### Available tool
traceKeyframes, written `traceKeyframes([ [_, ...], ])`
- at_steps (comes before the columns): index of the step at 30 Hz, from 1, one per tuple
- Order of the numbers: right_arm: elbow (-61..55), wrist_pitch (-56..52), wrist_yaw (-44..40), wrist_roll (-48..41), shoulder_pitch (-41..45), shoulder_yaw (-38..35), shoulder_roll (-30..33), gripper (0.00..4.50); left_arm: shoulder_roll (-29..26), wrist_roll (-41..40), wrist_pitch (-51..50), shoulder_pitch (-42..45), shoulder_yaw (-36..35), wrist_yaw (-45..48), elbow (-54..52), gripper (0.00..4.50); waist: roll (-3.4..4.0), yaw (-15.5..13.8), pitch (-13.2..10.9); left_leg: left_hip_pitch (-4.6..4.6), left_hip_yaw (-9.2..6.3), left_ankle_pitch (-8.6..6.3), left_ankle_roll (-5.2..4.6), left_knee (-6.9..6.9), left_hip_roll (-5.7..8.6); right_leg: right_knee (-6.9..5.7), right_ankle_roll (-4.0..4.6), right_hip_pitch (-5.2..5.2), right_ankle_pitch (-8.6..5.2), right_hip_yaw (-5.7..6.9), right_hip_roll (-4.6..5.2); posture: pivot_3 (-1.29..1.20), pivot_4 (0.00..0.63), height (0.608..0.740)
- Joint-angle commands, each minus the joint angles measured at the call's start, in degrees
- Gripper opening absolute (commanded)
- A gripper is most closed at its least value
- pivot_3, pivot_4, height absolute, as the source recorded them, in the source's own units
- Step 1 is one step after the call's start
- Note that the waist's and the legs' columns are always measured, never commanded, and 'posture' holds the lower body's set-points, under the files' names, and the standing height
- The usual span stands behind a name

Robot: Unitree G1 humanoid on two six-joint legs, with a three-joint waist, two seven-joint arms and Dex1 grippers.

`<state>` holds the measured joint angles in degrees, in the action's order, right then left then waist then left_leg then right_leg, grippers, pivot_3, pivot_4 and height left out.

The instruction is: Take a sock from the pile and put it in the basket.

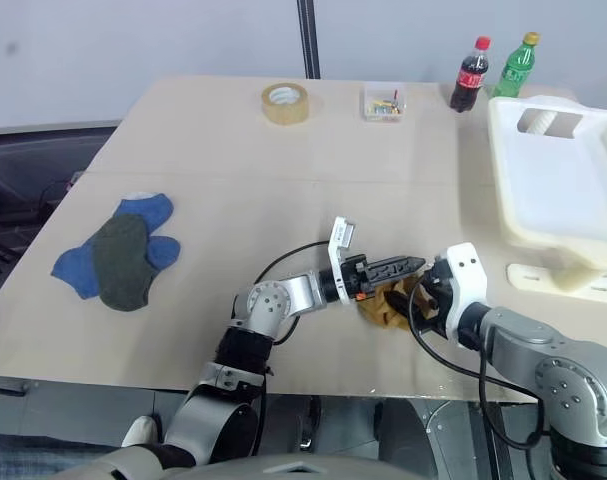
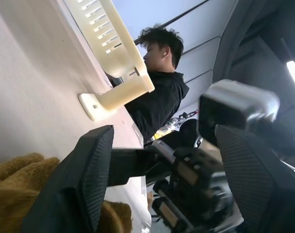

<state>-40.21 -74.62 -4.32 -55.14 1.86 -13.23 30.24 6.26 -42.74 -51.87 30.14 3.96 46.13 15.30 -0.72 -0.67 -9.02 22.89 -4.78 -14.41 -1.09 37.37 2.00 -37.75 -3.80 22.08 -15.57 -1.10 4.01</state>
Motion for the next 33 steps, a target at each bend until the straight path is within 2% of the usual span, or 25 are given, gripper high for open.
traceKeyframes([
  [1, -1.6, -1.4, 1.1, 1.4, -0.8, 0.2, 1.8, 4.33, 0.2, -0.1, 0.4, -0.4, 0.4, 1.1, -1.1, 3.57, 0.00, 0.1, 0.0, 0.00, 0.00, 0.00, 0.00, 0.00, 0.00, 0.00, 0.00, 0.00, 0.00, 0.00, 0.00, 0.00, 0.150, 0.738],
  [6, -1.2, -2.8, 0.5, 2.3, -2.1, 1.1, 2.3, 4.33, 0.3, 0.3, 0.6, -0.6, 0.6, 1.3, -1.0, 3.57, 0.00, 0.0, 0.0, -0.01, 0.00, 0.00, 0.00, 0.00, 0.00, -0.01, 0.00, -0.01, 0.00, 0.01, -0.01, 0.00, 0.150, 0.738],
  [11, -0.7, -2.7, -0.7, -0.6, -2.9, 1.6, -1.1, 4.33, 0.3, 0.9, 1.0, -0.5, 0.9, 1.6, -0.7, 3.57, -0.01, 0.1, 0.0, -0.03, -0.01, 0.00, 0.00, 0.00, 0.00, 0.00, 0.00, -0.03, 0.00, 0.01, -0.01, 0.00, 0.150, 0.738],
  [14, -0.3, -3.0, -0.6, -2.5, -2.3, 0.8, -3.5, 3.59, 0.2, 1.2, 1.2, -0.5, 1.2, 1.8, -0.7, 3.57, -0.01, 0.4, 0.0, -0.05, -0.01, 0.00, 0.00, 0.00, -0.03, -0.01, 0.00, -0.04, 0.00, 0.00, -0.03, 0.00, 0.150, 0.738],
  [21, 0.0, -2.6, -0.8, -3.5, -1.8, 0.8, -4.4, 0.28, 0.0, 1.8, 1.7, -0.6, 1.4, 2.0, -0.8, 3.57, 0.00, 0.9, 0.0, -0.06, 0.00, 0.00, 0.00, 0.00, -0.02, -0.03, 0.00, -0.04, 0.00, 0.00, -0.03, 0.00, 0.150, 0.738],
  [22, 0.1, -2.5, -0.9, -3.6, -1.8, 0.8, -4.4, 0.05, 0.0, 1.8, 1.8, -0.6, 1.3, 2.0, -0.8, 3.57, 0.00, 1.0, 0.0, -0.06, 0.00, 0.00, 0.00, 0.00, -0.02, -0.03, 0.00, -0.04, 0.00, 0.00, -0.03, 0.00, 0.150, 0.738],
  [28, 0.8, -2.1, -1.2, -3.7, -1.5, 1.1, -4.1, 0.05, -0.5, 3.2, 4.4, -1.1, 1.4, 1.9, -1.7, 3.57, 0.00, 1.3, 0.0, -0.06, 0.00, 0.00, 0.00, 0.00, -0.02, -0.03, 0.00, -0.04, 0.00, 0.00, -0.03, 0.00, 0.150, 0.738],
  [33, 2.5, -1.2, -2.8, -2.7, -1.6, 0.8, -1.8, 0.05, -7.5, 10.9, 16.6, -5.3, 6.6, 6.1, -10.5, 3.57, 0.03, 1.3, 0.0, -0.08, 0.02, 0.00, 0.00, -0.01, -0.04, -0.05, 0.01, -0.03, 0.00, -0.05, -0.03, 0.00, 0.150, 0.738],
])
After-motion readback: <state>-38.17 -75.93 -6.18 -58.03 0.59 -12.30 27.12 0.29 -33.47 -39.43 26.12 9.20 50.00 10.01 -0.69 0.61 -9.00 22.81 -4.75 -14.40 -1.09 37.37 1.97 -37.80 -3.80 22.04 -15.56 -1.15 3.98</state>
